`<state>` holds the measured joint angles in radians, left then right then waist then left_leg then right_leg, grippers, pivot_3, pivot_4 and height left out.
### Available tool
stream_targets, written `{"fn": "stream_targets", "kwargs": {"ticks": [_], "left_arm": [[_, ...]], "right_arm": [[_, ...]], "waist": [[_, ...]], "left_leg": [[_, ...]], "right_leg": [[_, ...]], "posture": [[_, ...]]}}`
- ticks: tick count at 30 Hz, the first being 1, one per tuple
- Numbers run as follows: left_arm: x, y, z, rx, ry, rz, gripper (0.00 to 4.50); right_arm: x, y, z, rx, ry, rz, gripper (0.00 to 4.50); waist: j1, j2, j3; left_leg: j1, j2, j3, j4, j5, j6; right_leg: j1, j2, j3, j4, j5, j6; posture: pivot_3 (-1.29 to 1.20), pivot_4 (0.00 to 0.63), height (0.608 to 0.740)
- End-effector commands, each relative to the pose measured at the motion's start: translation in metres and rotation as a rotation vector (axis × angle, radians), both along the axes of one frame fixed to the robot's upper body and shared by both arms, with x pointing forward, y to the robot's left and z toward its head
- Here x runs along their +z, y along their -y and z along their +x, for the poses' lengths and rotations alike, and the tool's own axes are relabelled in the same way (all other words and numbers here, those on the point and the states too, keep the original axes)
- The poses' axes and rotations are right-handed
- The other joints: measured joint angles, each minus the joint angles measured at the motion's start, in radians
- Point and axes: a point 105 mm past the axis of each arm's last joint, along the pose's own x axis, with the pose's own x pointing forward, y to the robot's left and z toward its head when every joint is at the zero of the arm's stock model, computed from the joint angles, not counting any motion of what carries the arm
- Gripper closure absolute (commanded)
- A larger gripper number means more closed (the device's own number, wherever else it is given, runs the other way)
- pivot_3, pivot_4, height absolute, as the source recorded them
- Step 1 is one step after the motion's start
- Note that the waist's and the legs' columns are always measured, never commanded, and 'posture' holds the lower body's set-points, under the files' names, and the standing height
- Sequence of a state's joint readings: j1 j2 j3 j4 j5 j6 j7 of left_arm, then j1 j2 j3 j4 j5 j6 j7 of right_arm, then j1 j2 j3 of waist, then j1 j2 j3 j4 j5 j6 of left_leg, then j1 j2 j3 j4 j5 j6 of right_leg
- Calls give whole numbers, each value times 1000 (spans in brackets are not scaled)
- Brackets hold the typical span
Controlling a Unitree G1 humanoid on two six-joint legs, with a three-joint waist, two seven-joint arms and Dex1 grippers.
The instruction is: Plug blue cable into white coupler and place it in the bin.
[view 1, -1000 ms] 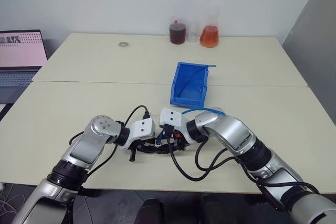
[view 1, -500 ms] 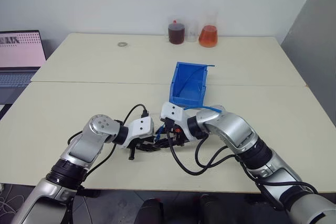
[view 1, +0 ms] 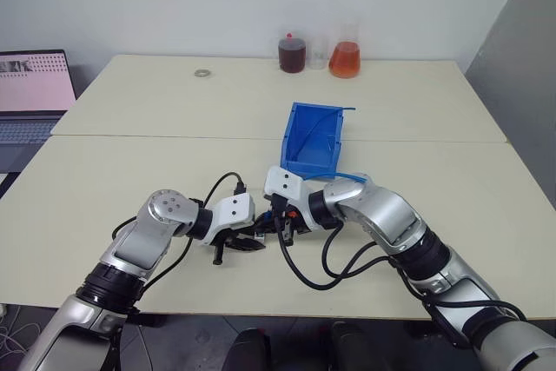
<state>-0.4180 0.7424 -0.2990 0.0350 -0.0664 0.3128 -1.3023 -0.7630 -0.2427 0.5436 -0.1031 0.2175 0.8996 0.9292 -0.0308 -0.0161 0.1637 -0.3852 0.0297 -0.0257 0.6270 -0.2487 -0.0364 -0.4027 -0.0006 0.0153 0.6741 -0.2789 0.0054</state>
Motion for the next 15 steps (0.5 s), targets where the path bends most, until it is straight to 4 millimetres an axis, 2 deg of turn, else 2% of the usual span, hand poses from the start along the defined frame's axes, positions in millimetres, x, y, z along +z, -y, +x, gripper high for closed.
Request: {"fn": "stream_targets", "kwargs": {"ticks": [1,6,9,15], "left_arm": [[-20,-15,0,63,-49,77,3702],[-19,-14,1,66,-40,66,3702],[-19,-11,1,67,-40,56,3702],[-20,-10,-1,68,-43,48,3702]], "right_arm": [[6,-8,-7,55,10,25,4492],[1,-13,-12,60,2,43,4495],[-12,-17,-20,65,-22,46,4497],[-24,-21,-29,90,-32,33,4498]], "waist": [[0,0,0],[0,0,0],[0,-1,-1],[-2,-1,-2]], "left_leg": [[0,0,0,0,0,0],[0,0,0,0,0,0],[0,0,0,0,0,0],[2,0,1,0,0,0]], "right_leg": [[0,0,0,0,0,0],[0,0,0,0,0,0],[0,0,0,1,0,0],[0,1,1,2,0,0]], "posture": [[0,150,740],[0,150,740],[0,150,740],[0,150,740]]}}
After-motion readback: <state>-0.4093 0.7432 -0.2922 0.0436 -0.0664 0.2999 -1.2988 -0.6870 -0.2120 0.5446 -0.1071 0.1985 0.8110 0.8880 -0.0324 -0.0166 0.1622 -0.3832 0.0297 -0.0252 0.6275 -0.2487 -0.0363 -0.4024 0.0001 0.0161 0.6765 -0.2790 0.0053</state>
